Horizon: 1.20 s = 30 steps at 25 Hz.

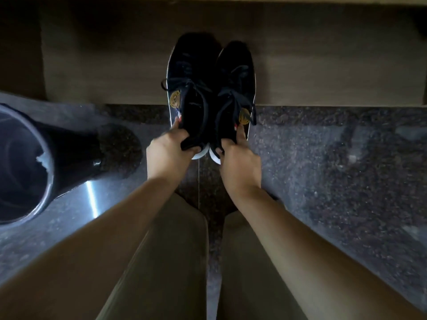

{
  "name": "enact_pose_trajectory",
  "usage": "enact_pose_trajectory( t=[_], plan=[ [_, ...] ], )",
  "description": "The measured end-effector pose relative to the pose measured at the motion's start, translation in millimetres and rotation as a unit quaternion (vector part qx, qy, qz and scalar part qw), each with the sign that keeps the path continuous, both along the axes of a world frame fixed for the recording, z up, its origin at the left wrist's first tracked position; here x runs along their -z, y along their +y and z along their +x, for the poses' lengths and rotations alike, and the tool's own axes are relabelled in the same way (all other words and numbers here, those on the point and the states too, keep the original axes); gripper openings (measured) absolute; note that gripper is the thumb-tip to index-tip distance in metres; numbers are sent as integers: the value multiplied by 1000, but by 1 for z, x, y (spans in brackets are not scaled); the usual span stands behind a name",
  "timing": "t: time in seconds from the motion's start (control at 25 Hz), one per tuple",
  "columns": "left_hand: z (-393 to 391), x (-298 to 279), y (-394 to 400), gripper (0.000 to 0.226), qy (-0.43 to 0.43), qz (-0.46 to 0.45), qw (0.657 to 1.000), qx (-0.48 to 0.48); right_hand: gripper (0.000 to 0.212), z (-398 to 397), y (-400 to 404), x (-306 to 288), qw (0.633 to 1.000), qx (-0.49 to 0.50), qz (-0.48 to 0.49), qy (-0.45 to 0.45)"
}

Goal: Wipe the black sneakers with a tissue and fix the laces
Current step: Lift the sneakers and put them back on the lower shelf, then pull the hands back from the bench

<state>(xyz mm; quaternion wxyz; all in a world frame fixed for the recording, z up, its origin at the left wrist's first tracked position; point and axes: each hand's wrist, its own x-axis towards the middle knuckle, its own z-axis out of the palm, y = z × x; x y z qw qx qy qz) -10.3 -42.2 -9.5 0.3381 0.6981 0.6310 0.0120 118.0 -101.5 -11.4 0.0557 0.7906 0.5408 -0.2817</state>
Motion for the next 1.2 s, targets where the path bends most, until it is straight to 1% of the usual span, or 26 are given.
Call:
enact_pose_trajectory(
  t=[0.12,0.28,0.4,0.52,0.56,0.6,0.68,0.72,0.76,0.84,0.96,1.04,1.08,1.12,1.2],
  plan=[
    [17,27,29,24,-6,26,1000,-7,21,18,38,25,1000,10,26,2],
    [33,55,67,27,-11,57,998,-17,23,35,83,41,999,2,41,14],
    [36,68,88,26,-3,51,999,-15,21,41,106,52,999,-4,41,22],
    [35,73,98,25,5,21,1000,10,25,42,117,61,999,4,35,33],
    [35,72,98,30,4,4,1000,21,28,42,118,62,999,15,33,39],
    [34,67,96,39,2,-14,999,30,35,42,117,61,998,35,28,52],
    [30,50,85,62,-12,-56,998,26,59,37,111,53,995,71,17,75],
    [26,35,77,69,-18,-70,997,13,68,32,106,41,995,74,16,72],
    [21,18,67,71,-21,-75,997,-7,71,26,99,25,995,72,25,66],
    [8,-25,47,69,-21,-37,998,-56,70,11,88,-20,994,44,74,70],
    [-7,-87,25,58,-13,64,987,-145,54,-9,83,-91,979,-53,182,73],
    [-15,-131,28,55,-22,134,968,-212,38,-25,88,-142,962,-116,238,72],
    [-20,-152,32,52,-32,165,956,-242,31,-32,93,-168,954,-135,255,83],
    [-26,-173,38,50,-45,194,942,-270,28,-40,100,-193,946,-147,275,89],
    [-40,-202,52,45,-50,235,922,-305,29,-51,120,-230,930,-146,329,71]
  ],
)
